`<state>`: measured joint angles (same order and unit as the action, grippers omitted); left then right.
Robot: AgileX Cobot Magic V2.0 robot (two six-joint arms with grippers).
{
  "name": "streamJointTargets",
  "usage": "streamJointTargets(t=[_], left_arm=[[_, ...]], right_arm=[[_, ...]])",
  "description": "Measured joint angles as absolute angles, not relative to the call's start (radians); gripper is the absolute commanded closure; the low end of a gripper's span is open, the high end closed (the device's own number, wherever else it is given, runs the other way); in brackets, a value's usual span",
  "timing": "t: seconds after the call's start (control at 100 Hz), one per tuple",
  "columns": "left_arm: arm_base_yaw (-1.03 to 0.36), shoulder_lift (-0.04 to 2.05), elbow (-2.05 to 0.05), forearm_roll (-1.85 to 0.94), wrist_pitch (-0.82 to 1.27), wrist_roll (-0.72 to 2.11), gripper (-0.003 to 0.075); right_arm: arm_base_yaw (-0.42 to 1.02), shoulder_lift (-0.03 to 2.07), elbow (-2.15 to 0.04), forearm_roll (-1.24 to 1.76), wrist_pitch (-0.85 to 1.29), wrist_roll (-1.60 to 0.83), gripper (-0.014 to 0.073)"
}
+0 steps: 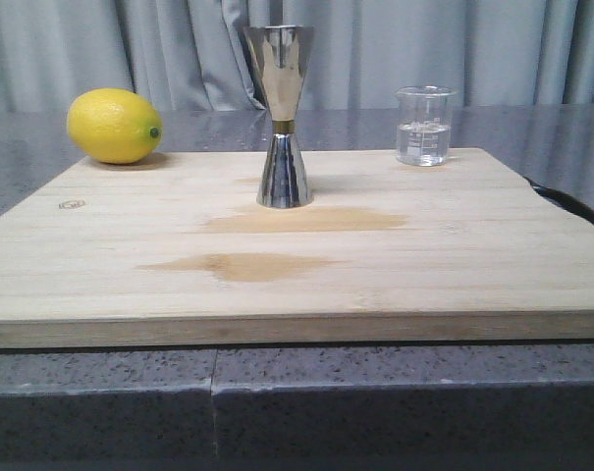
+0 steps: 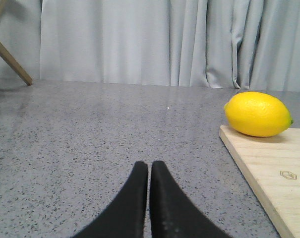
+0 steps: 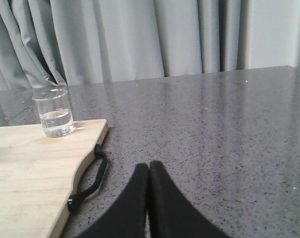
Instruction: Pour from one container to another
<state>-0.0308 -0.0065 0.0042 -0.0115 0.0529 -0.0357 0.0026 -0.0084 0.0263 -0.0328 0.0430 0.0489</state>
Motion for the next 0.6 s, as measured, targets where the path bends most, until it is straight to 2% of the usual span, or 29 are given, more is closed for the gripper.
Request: streamJointTargets(t=[0.6], left_arm=[[-0.031,-0.006,0.004,-0.011,0.053,-0.036,0.0739]], right_arm=[[0.003,-0.008,0.026,-0.050,0.028,0.049,0.0665]])
